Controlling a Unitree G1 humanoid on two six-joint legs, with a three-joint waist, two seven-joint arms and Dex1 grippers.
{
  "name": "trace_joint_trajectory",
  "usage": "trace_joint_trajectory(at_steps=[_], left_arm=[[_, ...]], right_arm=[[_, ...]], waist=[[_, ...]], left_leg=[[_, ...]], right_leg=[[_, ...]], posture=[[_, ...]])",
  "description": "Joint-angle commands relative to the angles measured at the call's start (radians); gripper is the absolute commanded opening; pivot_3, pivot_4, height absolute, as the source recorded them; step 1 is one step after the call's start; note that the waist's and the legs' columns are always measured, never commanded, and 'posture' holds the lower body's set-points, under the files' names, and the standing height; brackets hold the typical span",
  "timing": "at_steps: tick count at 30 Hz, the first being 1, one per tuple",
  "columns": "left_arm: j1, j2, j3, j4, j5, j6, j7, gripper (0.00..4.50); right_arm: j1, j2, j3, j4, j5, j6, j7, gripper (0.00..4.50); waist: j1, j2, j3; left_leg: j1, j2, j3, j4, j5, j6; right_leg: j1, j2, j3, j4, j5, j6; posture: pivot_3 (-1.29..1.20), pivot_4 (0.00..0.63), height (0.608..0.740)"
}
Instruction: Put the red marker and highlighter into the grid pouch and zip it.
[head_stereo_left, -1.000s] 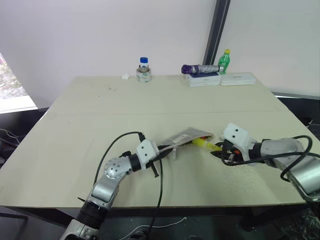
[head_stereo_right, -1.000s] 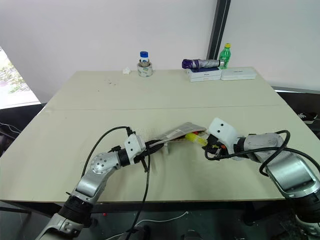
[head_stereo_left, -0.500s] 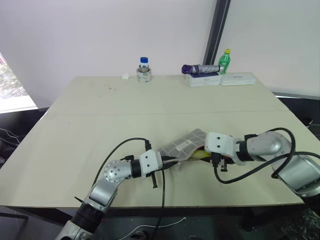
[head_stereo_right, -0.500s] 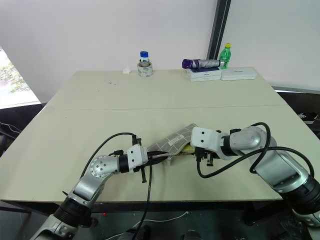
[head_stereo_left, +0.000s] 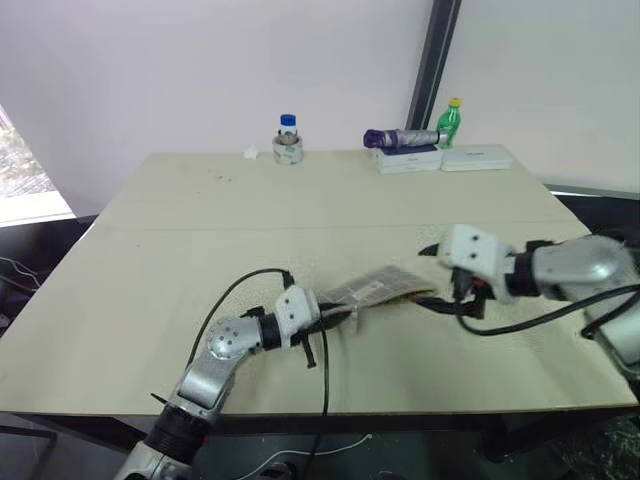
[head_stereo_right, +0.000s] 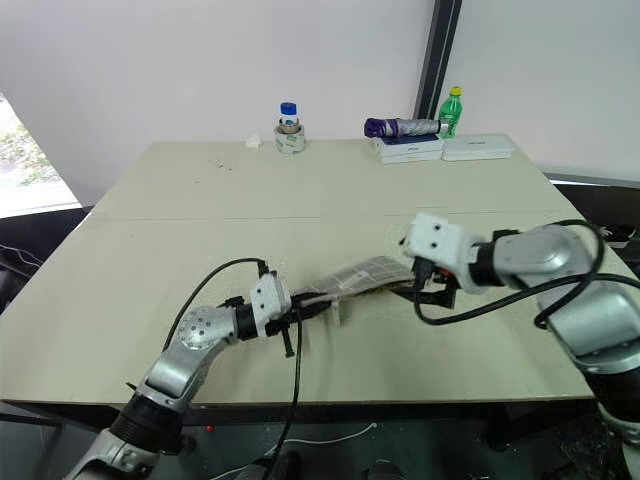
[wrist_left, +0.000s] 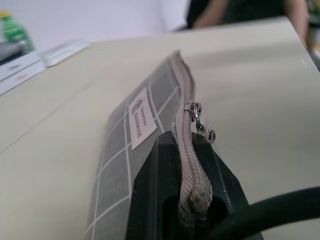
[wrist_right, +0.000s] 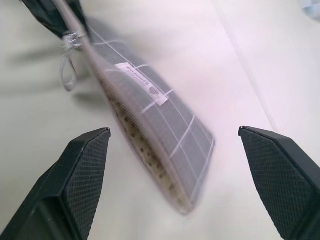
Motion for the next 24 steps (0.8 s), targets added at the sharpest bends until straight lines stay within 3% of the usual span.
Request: trace_joint_trajectory(at_steps=[1, 8, 17, 20, 24], left_arm=[[-0.034, -0.041, 0.054, -0.057, -0.103, 0.109, 0.038, 0.00], [-0.094, -0.140, 0.101, -0.065, -0.224, 0.275, 0.107, 0.00], [-0.104, -0.153, 0.101, -0.073, -0.244, 0.317, 0.115, 0.00], [-0.102, -0.152, 0.101, -0.076, -0.242, 0.318, 0.117, 0.00], [-0.097, -0.149, 0.105, -0.081, -0.241, 0.317, 0.122, 0.00]], right_arm=[[0.006, 0.037, -0.072, -0.041, 0.073, 0.062, -0.042, 4.27], [0.033, 0.261, -0.064, -0.083, 0.168, 0.197, -0.234, 4.27], [0.020, 0.420, -0.007, -0.072, 0.178, 0.243, -0.396, 4.27], [0.012, 0.481, -0.021, -0.058, 0.205, 0.243, -0.431, 3.43], [0.006, 0.501, -0.019, -0.052, 0.223, 0.258, -0.448, 1.45]], waist=[[-0.001, 0.000, 0.000], [-0.003, -0.001, 0.000], [-0.003, -0.001, 0.000], [-0.003, -0.001, 0.000], [-0.003, -0.001, 0.000]], left_leg=[[0.000, 0.000, 0.000, 0.000, 0.000, 0.000], [0.000, 0.000, 0.000, 0.001, 0.000, 0.000], [0.000, 0.000, 0.000, 0.001, 0.000, 0.000], [0.000, 0.000, 0.000, 0.001, 0.000, 0.000], [0.000, 0.000, 0.000, 0.001, 0.000, 0.000]], right_leg=[[0.000, 0.000, 0.000, 0.000, 0.000, 0.000], [0.000, 0.000, 0.000, 0.000, 0.000, 0.000], [0.000, 0.000, 0.000, 0.000, 0.000, 0.000], [0.000, 0.000, 0.000, 0.000, 0.000, 0.000], [0.000, 0.000, 0.000, 0.000, 0.000, 0.000]], posture=[[0.00, 0.150, 0.736], [0.00, 0.150, 0.736], [0.00, 0.150, 0.736], [0.00, 0.150, 0.736], [0.00, 0.150, 0.736]])
